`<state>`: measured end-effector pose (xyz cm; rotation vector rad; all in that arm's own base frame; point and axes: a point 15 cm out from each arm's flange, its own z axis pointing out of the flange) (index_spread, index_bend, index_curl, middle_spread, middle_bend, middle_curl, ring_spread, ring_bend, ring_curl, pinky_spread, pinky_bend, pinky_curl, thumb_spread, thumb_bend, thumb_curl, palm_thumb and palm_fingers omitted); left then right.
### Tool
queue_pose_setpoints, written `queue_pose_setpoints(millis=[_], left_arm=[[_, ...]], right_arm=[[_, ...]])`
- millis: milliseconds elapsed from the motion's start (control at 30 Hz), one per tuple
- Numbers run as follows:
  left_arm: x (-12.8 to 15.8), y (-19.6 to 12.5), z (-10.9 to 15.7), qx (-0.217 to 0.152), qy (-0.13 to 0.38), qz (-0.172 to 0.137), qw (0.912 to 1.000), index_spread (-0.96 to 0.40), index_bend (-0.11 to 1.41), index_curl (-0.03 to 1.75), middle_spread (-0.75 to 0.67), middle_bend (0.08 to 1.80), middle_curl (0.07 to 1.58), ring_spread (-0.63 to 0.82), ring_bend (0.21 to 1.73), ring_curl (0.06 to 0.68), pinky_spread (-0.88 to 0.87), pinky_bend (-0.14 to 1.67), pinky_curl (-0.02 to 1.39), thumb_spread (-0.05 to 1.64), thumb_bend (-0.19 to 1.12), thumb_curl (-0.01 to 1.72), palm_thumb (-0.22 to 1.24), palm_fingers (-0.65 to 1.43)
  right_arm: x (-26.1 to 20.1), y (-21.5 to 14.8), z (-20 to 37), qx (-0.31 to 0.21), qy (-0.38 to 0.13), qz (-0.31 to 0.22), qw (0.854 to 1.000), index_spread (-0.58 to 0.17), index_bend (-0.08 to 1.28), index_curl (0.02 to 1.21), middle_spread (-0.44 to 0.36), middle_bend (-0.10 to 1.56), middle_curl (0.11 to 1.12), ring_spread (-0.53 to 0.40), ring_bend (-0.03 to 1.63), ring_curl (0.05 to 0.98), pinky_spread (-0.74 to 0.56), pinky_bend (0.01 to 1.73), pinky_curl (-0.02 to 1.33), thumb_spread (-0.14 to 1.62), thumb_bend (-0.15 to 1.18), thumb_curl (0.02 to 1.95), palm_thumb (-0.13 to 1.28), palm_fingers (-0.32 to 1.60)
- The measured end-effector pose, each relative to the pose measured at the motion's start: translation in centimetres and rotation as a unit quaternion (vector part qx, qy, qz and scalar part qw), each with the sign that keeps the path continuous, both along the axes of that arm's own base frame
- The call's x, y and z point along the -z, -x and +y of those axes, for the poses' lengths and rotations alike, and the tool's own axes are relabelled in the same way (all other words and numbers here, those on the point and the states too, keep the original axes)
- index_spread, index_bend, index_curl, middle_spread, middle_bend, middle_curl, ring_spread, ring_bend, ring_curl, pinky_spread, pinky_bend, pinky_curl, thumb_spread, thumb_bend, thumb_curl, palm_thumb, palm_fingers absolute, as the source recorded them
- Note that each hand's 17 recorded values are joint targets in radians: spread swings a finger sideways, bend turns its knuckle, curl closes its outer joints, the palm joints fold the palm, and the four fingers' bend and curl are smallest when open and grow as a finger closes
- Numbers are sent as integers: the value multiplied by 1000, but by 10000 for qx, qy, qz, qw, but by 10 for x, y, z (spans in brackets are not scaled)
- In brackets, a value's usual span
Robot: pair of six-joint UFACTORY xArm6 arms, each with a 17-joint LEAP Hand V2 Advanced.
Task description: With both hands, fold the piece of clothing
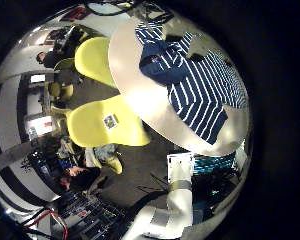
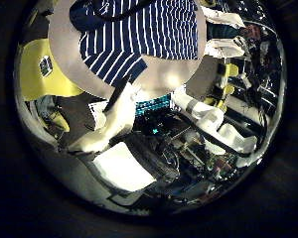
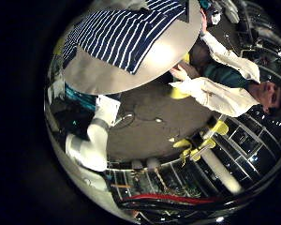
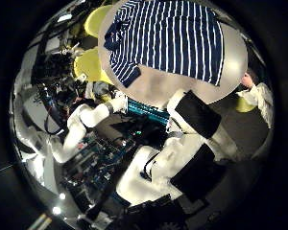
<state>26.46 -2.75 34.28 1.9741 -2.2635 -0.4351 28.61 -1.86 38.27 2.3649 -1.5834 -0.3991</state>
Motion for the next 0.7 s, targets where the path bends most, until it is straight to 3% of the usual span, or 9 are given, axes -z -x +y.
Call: queue_pose_setpoints(millis=[267, 533, 700], left_arm=[[-2, -1, -1, -93, 120, -36, 9999, -168, 211, 531, 49, 189, 387, 112, 617, 157, 92, 293, 341, 1203, -13, 330, 375, 365], [10, 7, -5, 207, -95, 99, 9997, -130, 159, 511, 74, 181, 383, 150, 624, 165, 121, 311, 351, 1192, -22, 329, 379, 315], [39, 18, -9, 449, -158, 325, 9983, -64, 104, 446, 124, 182, 377, 166, 683, 187, 137, 377, 373, 1149, -36, 321, 322, 221]], right_arm=[[2, 1, -11, 42, -68, 25, 10000, -304, 177, 344, 35, 297, 380, 92, 688, 179, 393, 553, 130, 1381, -9, 396, 669, 354], [0, 4, -18, 151, -54, -9, 9999, -309, 176, 343, 31, 290, 381, 90, 672, 180, 390, 547, 132, 1386, -9, 394, 665, 349], [13, 12, -22, 301, -89, 190, 9993, -313, 177, 341, 27, 290, 383, 90, 665, 181, 387, 541, 135, 1391, -9, 392, 658, 348]])
